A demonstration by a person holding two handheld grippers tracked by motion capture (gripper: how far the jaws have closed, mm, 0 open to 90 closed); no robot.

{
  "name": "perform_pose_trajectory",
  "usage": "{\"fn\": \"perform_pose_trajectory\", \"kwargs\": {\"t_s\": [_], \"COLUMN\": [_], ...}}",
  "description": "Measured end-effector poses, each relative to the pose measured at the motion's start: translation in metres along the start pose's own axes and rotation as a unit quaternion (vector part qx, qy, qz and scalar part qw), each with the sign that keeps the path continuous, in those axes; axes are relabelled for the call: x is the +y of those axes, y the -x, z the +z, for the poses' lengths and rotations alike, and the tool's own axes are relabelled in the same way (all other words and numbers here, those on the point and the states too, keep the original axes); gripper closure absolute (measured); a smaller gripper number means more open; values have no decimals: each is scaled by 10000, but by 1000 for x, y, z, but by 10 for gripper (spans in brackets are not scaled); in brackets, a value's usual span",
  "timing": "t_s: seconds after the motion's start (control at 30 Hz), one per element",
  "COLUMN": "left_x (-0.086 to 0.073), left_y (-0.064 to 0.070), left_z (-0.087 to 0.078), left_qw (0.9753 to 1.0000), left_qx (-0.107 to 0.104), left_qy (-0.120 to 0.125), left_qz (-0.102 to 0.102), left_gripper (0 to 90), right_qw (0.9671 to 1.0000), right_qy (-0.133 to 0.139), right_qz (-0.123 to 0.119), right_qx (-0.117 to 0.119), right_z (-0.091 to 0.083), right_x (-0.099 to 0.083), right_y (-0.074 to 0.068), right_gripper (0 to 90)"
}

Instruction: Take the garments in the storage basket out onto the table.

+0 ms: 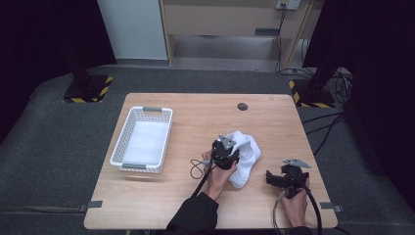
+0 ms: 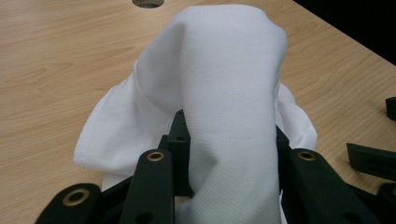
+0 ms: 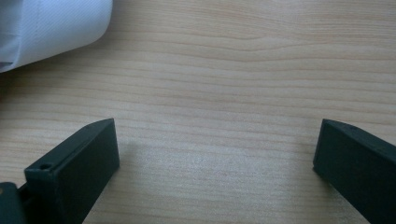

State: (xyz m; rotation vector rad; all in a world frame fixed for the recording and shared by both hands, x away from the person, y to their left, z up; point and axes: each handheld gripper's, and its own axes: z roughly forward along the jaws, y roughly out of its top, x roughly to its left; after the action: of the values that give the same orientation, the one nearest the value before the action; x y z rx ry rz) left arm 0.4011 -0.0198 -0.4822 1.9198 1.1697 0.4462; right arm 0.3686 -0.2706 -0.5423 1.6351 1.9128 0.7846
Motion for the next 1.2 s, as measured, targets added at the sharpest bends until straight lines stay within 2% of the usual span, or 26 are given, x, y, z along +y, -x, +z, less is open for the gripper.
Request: {"fn": "perform_pose_trajectory", "kwargs": {"t_s": [0.07, 0.27, 0.37, 0.5, 0.63, 0.93, 1.07, 1.2], "left_x": [-1, -2, -3, -4, -5, -5, -4, -3], "left_y": [0, -2, -2, -2, -4, -6, -7, -8], "left_z": [1, 2, 3, 4, 4, 3, -2, -8], "left_qw": [10000, 9998, 9994, 9989, 9984, 9972, 9974, 9977], "left_qx": [-24, 84, 195, 228, 285, 132, 108, -67], "left_qy": [-62, -182, -289, -403, -482, -726, -688, -627], "left_qz": [-32, -67, -31, 16, -20, -101, -159, -267], "left_gripper": [607, 567, 486, 375, 272, 189, 140, 131], "right_qw": [10000, 10000, 10000, 10000, 10000, 10000, 10000, 10000], "right_qy": [-1, -1, -1, -2, -2, -1, -1, 0], "right_qz": [1, 1, 3, 2, 2, 2, 0, -1], "right_qx": [0, 1, 1, 1, 0, 1, 0, 0], "right_z": [0, 0, 0, 0, 0, 0, 0, 0], "right_x": [0, 0, 0, 0, 0, 0, 0, 0], "right_y": [0, 0, 0, 0, 0, 0, 0, 0], "right_gripper": [3, 3, 3, 2, 3, 3, 3, 3]}}
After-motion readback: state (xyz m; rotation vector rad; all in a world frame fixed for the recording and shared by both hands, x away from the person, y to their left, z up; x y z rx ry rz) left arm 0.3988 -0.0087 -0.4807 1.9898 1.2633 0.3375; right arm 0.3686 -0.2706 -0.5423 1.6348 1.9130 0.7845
